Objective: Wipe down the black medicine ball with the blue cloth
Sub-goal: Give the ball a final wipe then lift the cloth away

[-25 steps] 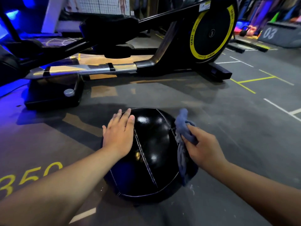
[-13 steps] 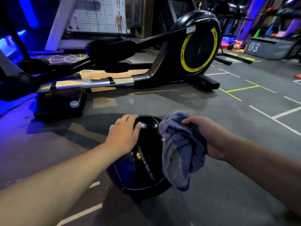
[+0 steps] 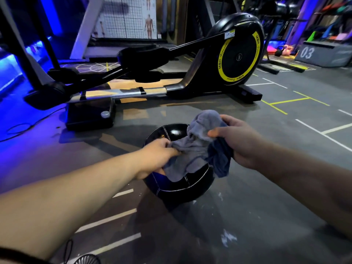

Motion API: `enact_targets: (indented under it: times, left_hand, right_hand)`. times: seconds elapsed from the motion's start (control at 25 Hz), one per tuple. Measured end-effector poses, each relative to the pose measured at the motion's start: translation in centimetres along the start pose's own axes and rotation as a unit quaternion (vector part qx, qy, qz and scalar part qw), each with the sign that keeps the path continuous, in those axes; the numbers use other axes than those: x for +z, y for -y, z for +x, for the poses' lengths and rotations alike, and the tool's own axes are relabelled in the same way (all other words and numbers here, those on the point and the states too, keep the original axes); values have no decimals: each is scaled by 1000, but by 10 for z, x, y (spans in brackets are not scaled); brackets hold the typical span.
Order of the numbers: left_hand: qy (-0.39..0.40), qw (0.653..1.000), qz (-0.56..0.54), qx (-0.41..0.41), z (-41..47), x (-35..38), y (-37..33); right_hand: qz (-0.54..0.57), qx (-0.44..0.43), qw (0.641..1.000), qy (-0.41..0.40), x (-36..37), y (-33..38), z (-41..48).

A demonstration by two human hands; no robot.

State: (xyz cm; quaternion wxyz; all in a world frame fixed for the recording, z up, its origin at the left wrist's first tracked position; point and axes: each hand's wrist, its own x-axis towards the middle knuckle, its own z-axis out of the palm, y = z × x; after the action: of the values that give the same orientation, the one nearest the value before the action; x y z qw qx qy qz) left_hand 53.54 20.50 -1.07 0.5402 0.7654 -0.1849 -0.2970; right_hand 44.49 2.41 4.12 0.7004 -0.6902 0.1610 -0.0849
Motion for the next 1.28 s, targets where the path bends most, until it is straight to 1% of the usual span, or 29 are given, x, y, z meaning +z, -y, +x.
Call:
enact_targets:
  times: [0.08, 0.12, 0.16, 0.2, 0.24, 0.28, 0.32, 0.36, 0.4, 0.52, 0.6, 0.64, 0.68, 0.76, 0.8, 0.84, 0.88, 0.96, 1.04, 1.08, 1.16, 1.24, 1.28]
  left_hand:
    - [-73, 996, -47, 0, 1, -5, -2]
    - [-77, 992, -96, -10, 2, -5, -4]
    - [-54, 987, -150, -32, 1, -4, -8]
    - [-6, 979, -193, -63, 1, -1, -10]
    - [57, 969, -223, -92, -2, 2, -13]
    - [118, 957, -243, -103, -3, 6, -15]
    - [172, 945, -260, -96, -6, 8, -17]
    - [200, 935, -283, -76, -7, 9, -20]
    - [201, 928, -308, -55, -7, 9, -24]
    - [150, 919, -362, -37, -2, 10, -27]
    - [105, 931, -349, 6, 3, 12, -25]
    - [63, 943, -326, 27, 5, 12, -24]
    - [18, 951, -306, 41, 9, 12, -22]
    - [-36, 954, -293, 61, 13, 9, -20]
    - [-48, 953, -292, 60, 15, 5, -19]
    - [-52, 951, -299, 59, 19, 1, -17]
    - [-42, 947, -313, 57, 22, -4, -15]
    - [7, 939, -339, 52, 28, -10, -8]
    - [52, 938, -338, 58, 34, -12, -2]
    - [54, 942, -324, 63, 38, -11, 2]
    - [39, 962, -260, 81, 47, -10, 7]
    - [20, 985, -138, 101, 51, -8, 10]
    - [19, 991, -84, 100, 54, -5, 12]
  right_hand:
    - [-92, -46, 994, -34, 0, -9, -3]
    - [-128, -73, 988, -45, -1, -13, -4]
    - [-159, -100, 981, -47, -1, -16, -5]
    - [-189, -125, 973, -36, 2, -19, -6]
    - [-219, -140, 965, -15, 7, -22, -6]
    - [-239, -143, 961, 13, 12, -25, -7]
    - [-244, -129, 960, 45, 18, -28, -8]
    - [-232, -109, 963, 81, 22, -30, -9]
    - [-219, -90, 965, 109, 24, -32, -8]
    - [-203, -59, 967, 142, 21, -32, -5]
    - [-190, -42, 965, 176, 22, -31, -6]
    - [-178, -43, 968, 171, 25, -30, -5]
    - [-151, -48, 976, 147, 28, -28, -6]
    - [-55, -52, 997, 35, 29, -23, -2]
    - [-16, -42, 999, -22, 25, -20, 3]
    - [7, -19, 999, -49, 21, -18, 7]
    - [18, 26, 999, -42, 17, -20, 13]
    - [44, 126, 990, 36, 17, -24, 18]
    - [75, 163, 978, 106, 21, -30, 24]
    - [82, 163, 976, 121, 23, -32, 28]
    - [88, 158, 977, 115, 24, -36, 39]
    - [77, 151, 982, 87, 26, -42, 49]
    - [72, 152, 984, 61, 25, -47, 52]
